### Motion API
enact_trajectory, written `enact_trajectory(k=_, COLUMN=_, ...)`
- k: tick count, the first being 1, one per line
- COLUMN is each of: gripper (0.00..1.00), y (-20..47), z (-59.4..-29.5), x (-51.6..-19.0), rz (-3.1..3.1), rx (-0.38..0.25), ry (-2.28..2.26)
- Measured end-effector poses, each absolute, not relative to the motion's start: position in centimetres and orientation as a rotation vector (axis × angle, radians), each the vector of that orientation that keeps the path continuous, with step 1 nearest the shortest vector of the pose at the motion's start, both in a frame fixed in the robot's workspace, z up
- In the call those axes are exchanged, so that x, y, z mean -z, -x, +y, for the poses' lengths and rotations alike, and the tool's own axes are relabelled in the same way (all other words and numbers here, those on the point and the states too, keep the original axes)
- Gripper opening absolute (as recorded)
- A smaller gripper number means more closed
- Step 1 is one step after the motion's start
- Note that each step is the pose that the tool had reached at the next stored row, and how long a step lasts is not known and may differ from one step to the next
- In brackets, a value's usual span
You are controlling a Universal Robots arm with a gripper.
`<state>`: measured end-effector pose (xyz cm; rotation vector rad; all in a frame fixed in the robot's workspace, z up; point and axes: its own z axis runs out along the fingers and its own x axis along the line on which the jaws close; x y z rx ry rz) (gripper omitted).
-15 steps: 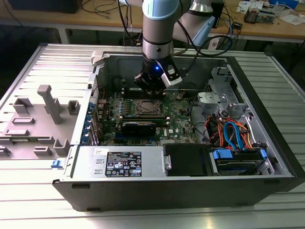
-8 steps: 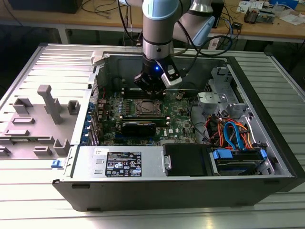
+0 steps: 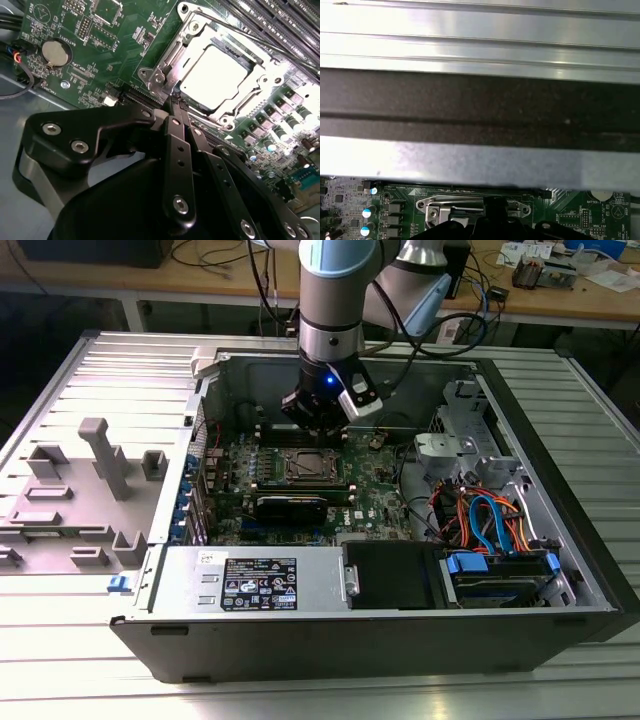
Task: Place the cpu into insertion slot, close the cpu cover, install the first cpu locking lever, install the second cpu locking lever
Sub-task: 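Install the second cpu locking lever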
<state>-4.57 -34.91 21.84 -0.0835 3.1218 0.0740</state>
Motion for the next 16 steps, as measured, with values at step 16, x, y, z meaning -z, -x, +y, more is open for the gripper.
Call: enact_trajectory(k=16, gripper=0.11, y=4.6, z=-36.5, x=-22.4, rz=3.135, rx=-0.062, ry=0.048)
